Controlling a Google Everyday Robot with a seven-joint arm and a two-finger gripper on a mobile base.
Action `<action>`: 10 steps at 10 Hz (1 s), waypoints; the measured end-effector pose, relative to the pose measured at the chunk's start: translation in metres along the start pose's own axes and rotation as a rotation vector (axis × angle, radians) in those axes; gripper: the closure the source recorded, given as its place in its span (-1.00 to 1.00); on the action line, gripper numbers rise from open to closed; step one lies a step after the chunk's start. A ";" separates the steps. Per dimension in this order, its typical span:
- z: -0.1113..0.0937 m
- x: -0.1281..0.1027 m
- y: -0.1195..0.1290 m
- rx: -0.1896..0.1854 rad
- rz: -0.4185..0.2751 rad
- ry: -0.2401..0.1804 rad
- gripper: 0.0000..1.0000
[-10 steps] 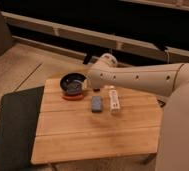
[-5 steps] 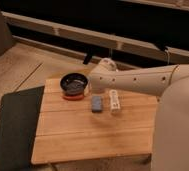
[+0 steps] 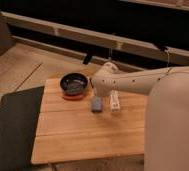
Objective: Place the white sponge in the ceramic cup
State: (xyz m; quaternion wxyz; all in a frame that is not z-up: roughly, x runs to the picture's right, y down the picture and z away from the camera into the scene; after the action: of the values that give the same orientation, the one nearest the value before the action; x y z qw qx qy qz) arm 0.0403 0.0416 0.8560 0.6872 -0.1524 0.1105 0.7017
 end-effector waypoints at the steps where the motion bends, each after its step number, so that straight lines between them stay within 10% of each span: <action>1: 0.003 -0.007 0.005 -0.025 -0.004 -0.016 -0.30; 10: 0.051 -0.007 0.012 -0.111 -0.059 0.030 -0.30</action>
State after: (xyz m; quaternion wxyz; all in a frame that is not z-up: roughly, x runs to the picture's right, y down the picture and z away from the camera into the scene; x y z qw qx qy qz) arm 0.0251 0.0536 0.9051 0.6963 -0.2040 0.0769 0.6838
